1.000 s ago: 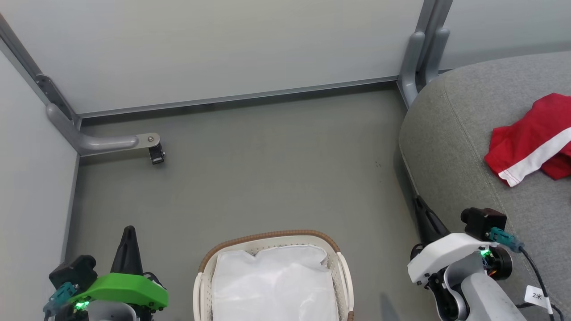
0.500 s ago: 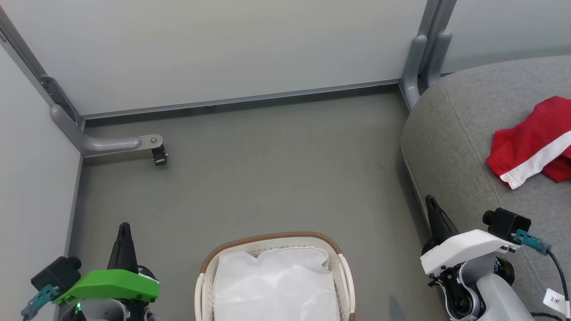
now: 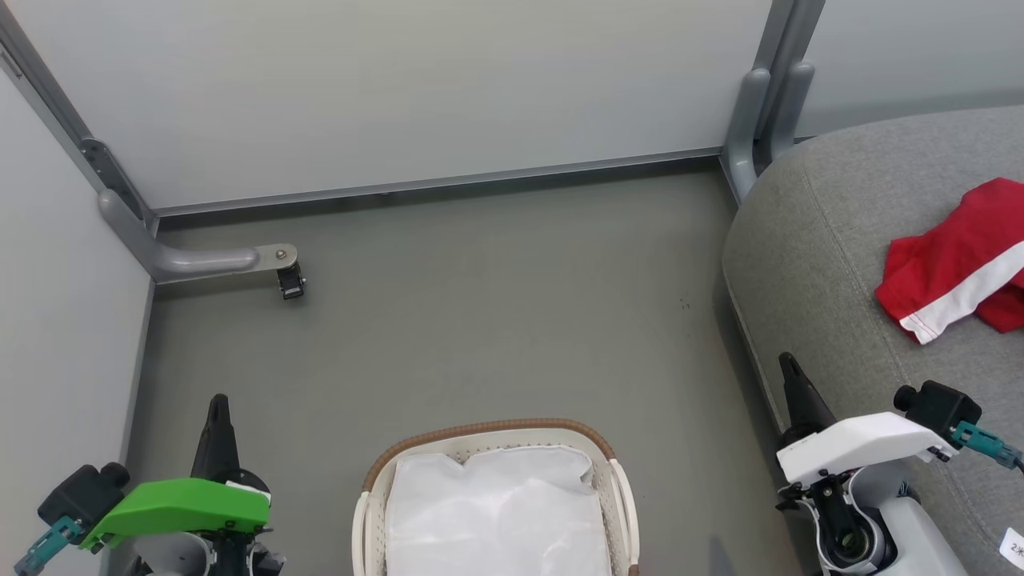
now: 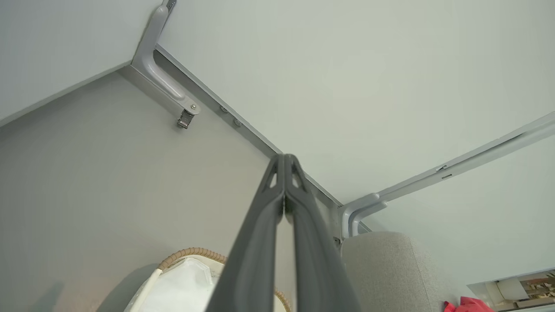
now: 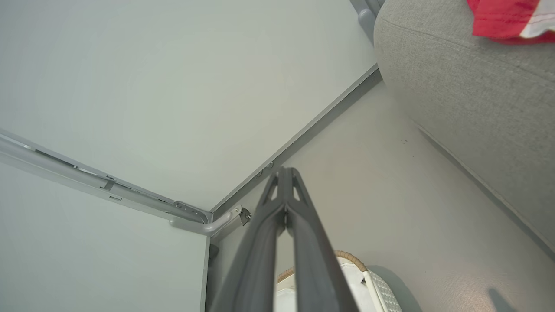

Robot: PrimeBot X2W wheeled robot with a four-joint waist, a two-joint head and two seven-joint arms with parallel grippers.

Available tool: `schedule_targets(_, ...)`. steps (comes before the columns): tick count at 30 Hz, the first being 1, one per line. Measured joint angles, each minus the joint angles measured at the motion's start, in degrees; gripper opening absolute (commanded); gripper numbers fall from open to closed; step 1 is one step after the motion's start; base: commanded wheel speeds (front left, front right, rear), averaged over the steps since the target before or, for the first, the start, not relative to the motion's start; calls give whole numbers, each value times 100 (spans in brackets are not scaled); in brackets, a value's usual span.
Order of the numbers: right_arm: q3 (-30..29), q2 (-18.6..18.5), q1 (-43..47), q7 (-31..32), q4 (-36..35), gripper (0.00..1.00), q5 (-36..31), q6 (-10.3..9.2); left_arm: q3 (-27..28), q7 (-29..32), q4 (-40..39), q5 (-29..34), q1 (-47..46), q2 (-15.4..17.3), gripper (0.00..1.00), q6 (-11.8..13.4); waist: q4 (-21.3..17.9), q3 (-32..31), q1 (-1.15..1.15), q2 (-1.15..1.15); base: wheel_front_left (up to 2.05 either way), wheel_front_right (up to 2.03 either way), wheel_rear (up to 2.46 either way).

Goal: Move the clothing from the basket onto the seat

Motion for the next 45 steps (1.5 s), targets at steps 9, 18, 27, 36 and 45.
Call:
schedule_targets(9, -132, 0, 80, 158, -122, 0, 628, 0, 26, 176, -96, -645, 0, 4, 0, -7, 26, -29, 0, 0, 0, 0, 0)
schedule_targets(18, -247, -1, 122, 312, -230, 0, 1183, 0, 45, 324, -200, -1187, 1, 8, 0, -8, 51, -56, 0, 0, 0, 0, 0)
schedule_targets(27, -353, -1, 195, 438, -336, 0, 1703, 0, 59, 450, -278, -1720, 1, 10, 0, -9, 76, -85, 0, 0, 0, 0, 0)
schedule_targets(36, -452, -1, 233, 566, -427, 0, 2174, 0, 75, 582, -368, -2180, 1, 13, 0, -12, 101, -113, 0, 0, 0, 0, 0)
schedule_targets(45, -544, -2, 272, 682, -516, 0, 2630, 0, 90, 698, -432, -2631, 1, 16, 0, -14, 127, -141, 0, 0, 0, 0, 0)
